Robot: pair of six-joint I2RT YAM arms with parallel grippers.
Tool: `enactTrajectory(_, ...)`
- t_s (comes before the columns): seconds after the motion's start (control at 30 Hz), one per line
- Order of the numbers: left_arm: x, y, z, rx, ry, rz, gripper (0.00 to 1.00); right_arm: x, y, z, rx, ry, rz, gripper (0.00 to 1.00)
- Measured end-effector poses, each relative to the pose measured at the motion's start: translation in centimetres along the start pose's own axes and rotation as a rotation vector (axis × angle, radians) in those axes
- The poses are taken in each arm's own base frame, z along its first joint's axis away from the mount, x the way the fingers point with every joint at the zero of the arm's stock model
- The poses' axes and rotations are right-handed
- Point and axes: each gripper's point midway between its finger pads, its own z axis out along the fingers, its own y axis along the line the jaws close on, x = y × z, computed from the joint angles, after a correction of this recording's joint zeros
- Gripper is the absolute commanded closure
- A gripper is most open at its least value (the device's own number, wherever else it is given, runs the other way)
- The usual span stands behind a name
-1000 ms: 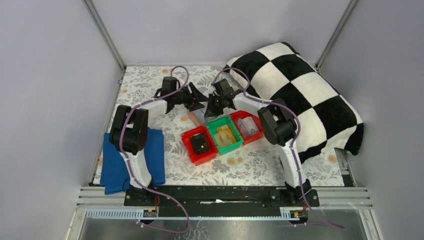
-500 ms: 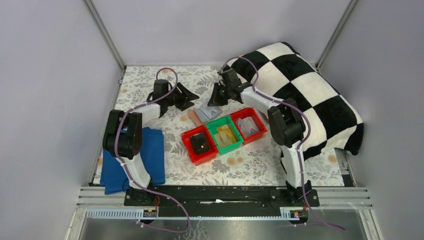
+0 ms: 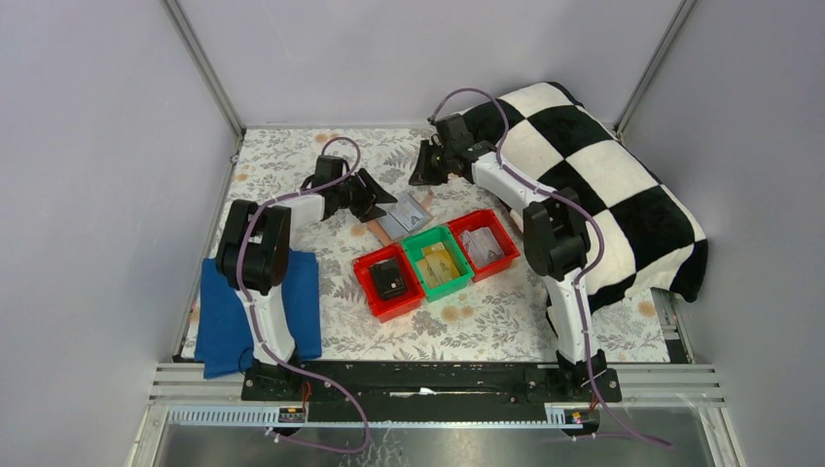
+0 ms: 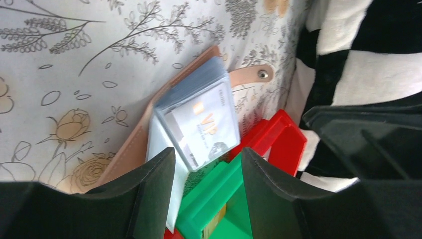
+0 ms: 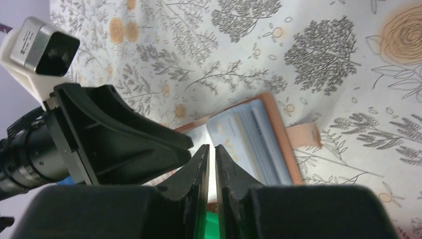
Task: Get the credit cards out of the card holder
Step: Remove the credit card from the card holder.
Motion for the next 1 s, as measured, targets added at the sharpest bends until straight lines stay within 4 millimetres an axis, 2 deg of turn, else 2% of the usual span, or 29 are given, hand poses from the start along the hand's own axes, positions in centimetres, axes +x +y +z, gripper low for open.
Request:
enactTrajectory(0.1, 0.6, 1.1, 0.3, -0.047, 0.035, -0.003, 0.44, 0.0, -1.2, 0.9, 0.023, 0.009, 0.004, 0.8)
enactTrajectory(0.3, 1.2, 2.7, 0.6, -0.11, 0.081, -0.006, 0.44, 2.6, -3.9, 2.8, 0.077, 0.091, 0.027, 0.8)
enactTrajectory(0.47, 1.2, 3.1, 1.3, -0.124, 0.103, -0.017, 0.44, 3.6, -4.5, 3.2, 0.085, 0.116, 0.037, 0.8)
enactTrajectory(0.7, -0.6, 2.7, 2.5, -0.12, 0.103, 0.005, 0.45, 5.3, -5.3, 4.0, 0.057, 0.136, 0.079, 0.81)
enactTrajectory(1.0, -3.4, 2.1, 3.3, -0.119, 0.077, 0.07, 0.45, 7.3, -4.8, 2.8, 0.003, 0.153, 0.158, 0.81)
